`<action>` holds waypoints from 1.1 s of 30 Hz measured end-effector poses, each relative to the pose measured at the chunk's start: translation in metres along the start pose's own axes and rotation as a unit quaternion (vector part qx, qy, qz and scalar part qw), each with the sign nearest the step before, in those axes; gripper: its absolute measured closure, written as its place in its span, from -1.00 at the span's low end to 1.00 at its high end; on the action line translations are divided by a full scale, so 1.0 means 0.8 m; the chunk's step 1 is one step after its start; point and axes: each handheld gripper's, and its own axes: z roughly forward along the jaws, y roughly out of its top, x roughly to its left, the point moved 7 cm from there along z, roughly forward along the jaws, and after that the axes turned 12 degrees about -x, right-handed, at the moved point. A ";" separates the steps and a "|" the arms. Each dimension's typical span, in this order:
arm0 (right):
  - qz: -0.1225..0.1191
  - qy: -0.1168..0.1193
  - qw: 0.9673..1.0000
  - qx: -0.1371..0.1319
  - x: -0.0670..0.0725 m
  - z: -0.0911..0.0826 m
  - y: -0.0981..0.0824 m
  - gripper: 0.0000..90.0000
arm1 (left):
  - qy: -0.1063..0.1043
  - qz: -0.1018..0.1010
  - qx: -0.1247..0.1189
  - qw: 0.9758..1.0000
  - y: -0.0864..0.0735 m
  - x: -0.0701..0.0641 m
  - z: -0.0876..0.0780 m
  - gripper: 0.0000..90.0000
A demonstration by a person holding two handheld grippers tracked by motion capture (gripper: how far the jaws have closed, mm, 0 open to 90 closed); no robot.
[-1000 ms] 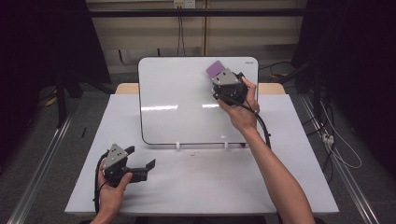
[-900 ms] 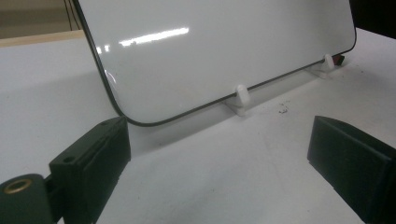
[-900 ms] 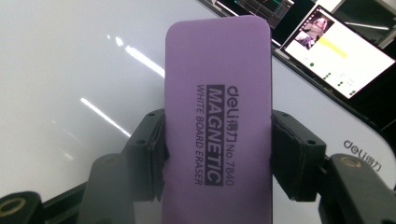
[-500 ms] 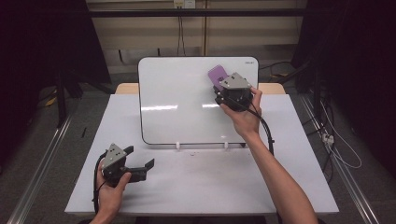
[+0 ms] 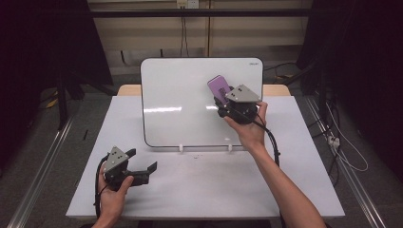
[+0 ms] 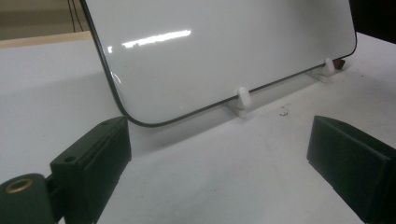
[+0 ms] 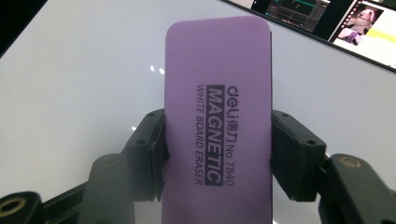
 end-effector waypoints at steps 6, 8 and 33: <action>0.009 0.021 1.000 -0.005 0.011 -0.008 -0.013 -0.08 | 0.001 -0.001 0.002 1.000 0.000 0.000 0.000 -0.86; 0.014 0.025 1.000 -0.004 0.014 -0.012 -0.018 -0.08 | 0.001 -0.002 0.002 1.000 0.000 0.000 0.001 -0.86; 0.060 0.083 0.994 -0.023 0.057 -0.030 -0.038 -0.08 | -0.020 0.022 -0.013 0.999 0.026 -0.017 0.017 -0.88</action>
